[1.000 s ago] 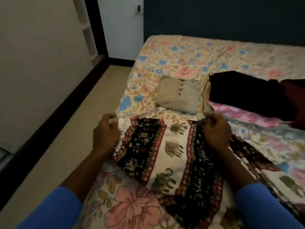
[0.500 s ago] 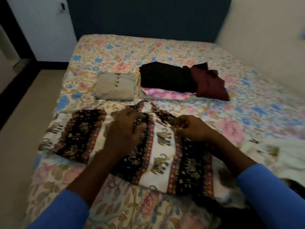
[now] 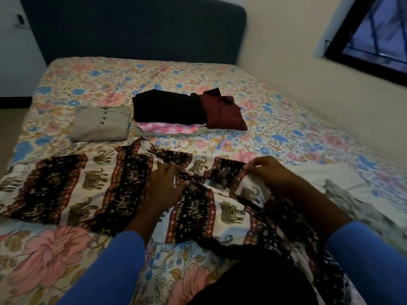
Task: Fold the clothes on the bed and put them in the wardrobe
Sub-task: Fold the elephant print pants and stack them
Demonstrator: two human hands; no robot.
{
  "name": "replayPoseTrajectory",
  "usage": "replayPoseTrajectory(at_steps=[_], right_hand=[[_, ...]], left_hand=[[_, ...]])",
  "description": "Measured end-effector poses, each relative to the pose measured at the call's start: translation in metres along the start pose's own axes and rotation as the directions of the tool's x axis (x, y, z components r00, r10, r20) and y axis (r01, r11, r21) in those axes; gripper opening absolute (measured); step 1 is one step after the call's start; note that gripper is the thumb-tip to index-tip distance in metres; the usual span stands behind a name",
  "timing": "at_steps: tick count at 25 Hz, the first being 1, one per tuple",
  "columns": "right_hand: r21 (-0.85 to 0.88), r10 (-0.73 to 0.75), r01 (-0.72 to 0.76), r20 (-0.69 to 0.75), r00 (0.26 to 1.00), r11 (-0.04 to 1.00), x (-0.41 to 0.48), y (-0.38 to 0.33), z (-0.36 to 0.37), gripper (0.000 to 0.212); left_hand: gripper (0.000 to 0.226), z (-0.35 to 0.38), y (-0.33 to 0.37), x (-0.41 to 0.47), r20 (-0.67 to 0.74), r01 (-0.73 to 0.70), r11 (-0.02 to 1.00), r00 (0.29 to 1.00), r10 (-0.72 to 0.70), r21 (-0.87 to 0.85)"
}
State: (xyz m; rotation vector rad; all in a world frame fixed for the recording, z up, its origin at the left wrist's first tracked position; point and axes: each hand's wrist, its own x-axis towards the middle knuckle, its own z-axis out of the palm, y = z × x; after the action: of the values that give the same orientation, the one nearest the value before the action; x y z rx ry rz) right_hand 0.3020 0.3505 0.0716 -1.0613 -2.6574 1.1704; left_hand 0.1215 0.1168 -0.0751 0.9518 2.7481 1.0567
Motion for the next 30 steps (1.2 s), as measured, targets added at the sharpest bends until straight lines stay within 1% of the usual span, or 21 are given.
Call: replayPoseTrajectory(at_steps=[1, 2, 3, 5, 7, 9, 10, 12, 14, 15, 17, 18, 19, 20, 21, 22, 23, 25, 27, 28, 30], right_hand=[[0.144, 0.019, -0.015, -0.03, 0.999, 0.989, 0.001, -0.003, -0.002, 0.018], [0.197, 0.006, 0.01, -0.078, 0.997, 0.98, 0.004, -0.005, -0.004, 0.019], [0.144, -0.039, 0.061, -0.147, 0.988, 0.988, 0.009, -0.006, -0.007, 0.02], [-0.155, -0.184, 0.145, -0.274, 0.944, 0.977, 0.031, -0.002, -0.024, 0.019], [-0.461, -0.272, 0.11, -0.302, 0.913, 0.881, 0.05, -0.004, -0.046, 0.019], [-0.586, -0.308, 0.078, -0.304, 0.902, 0.806, 0.07, -0.005, -0.062, 0.025], [-0.584, -0.326, 0.086, -0.32, 0.89, 0.807, 0.081, -0.006, -0.066, 0.026], [-0.542, -0.38, 0.14, -0.36, 0.852, 0.829, 0.099, -0.007, -0.063, 0.026], [-0.509, -0.41, 0.198, -0.346, 0.844, 0.838, 0.117, 0.005, -0.053, 0.027], [-0.516, -0.388, 0.198, -0.292, 0.874, 0.834, 0.126, 0.016, -0.05, 0.031], [-0.536, -0.267, 0.154, -0.139, 0.954, 0.83, 0.133, 0.043, -0.047, 0.057], [-0.477, -0.187, 0.131, -0.072, 0.98, 0.869, 0.134, 0.057, -0.048, 0.073], [-0.368, -0.122, 0.104, -0.026, 0.992, 0.924, 0.135, 0.072, -0.051, 0.085], [-0.258, -0.076, 0.08, 0.025, 0.997, 0.963, 0.133, 0.084, -0.052, 0.091], [-0.222, -0.04, 0.053, 0.066, 0.997, 0.974, 0.132, 0.092, -0.053, 0.093], [-0.257, -0.015, 0.034, 0.075, 0.997, 0.966, 0.134, 0.101, -0.053, 0.09], [-0.348, -0.006, 0.02, 0.042, 0.999, 0.937, 0.137, 0.108, -0.052, 0.081], [-0.444, -0.052, 0.011, -0.08, 0.995, 0.896, 0.144, 0.111, -0.059, 0.045], [-0.392, -0.056, -0.002, -0.138, 0.989, 0.92, 0.15, 0.106, -0.084, 0.014], [-0.389, -0.032, -0.022, -0.131, 0.991, 0.921, 0.155, 0.102, -0.099, 0.01], [-0.467, 0.06, -0.096, -0.091, 0.994, 0.879, 0.166, 0.091, -0.129, 0.02]], left_hand=[[0.056, 0.0, 0.001, -0.001, -0.002, 0.016, 1.0, 1.0, -0.016, 0.011], [0.055, 0.0, 0.003, -0.004, -0.012, 0.017, 0.999, 1.0, -0.017, 0.032], [0.054, 0.001, 0.002, -0.006, -0.015, 0.006, 0.998, 1.0, -0.006, 0.055], [0.053, 0.003, 0.003, -0.008, -0.01, -0.006, 0.996, 1.0, 0.007, 0.093], [0.053, 0.001, 0.015, -0.001, -0.002, 0.104, 0.991, 0.995, -0.104, 0.083], [0.046, 0.0, 0.036, 0.014, -0.07, 0.233, 0.973, 0.97, -0.232, 0.001], [0.042, 0.001, 0.047, 0.027, -0.131, 0.222, 0.974, 0.965, -0.226, -0.041], [0.043, 0.002, 0.064, 0.056, -0.214, 0.082, 0.993, 0.972, -0.1, -0.09], [0.049, 0.009, 0.068, 0.088, -0.179, -0.039, 0.99, 0.984, 0.014, -0.136], [0.053, 0.018, 0.064, 0.102, -0.122, -0.041, 0.985, 0.992, 0.02, -0.166], [0.06, 0.038, 0.05, 0.113, -0.038, 0.01, 0.989, 0.999, -0.016, -0.15], [0.059, 0.047, 0.044, 0.11, -0.056, 0.007, 0.995, 0.998, -0.013, -0.099], [0.055, 0.057, 0.039, 0.106, -0.098, -0.032, 0.998, 0.995, 0.026, -0.057], [0.052, 0.062, 0.035, 0.103, -0.134, -0.089, 0.996, 0.987, 0.084, -0.03], [0.05, 0.064, 0.033, 0.101, -0.147, -0.14, 0.99, 0.98, 0.137, -0.013], [0.048, 0.066, 0.032, 0.101, -0.152, -0.174, 0.985, 0.973, 0.172, 0.002], [0.043, 0.066, 0.031, 0.102, -0.157, -0.19, 0.982, 0.969, 0.191, 0.02], [0.035, 0.068, 0.03, 0.103, -0.177, -0.188, 0.981, 0.965, 0.195, 0.054], [0.03, 0.072, 0.03, 0.102, -0.19, -0.166, 0.984, 0.966, 0.177, 0.069], [0.03, 0.073, 0.03, 0.101, -0.191, -0.154, 0.985, 0.967, 0.167, 0.081], [0.031, 0.074, 0.032, 0.103, -0.194, -0.146, 0.984, 0.967, 0.163, 0.103]])
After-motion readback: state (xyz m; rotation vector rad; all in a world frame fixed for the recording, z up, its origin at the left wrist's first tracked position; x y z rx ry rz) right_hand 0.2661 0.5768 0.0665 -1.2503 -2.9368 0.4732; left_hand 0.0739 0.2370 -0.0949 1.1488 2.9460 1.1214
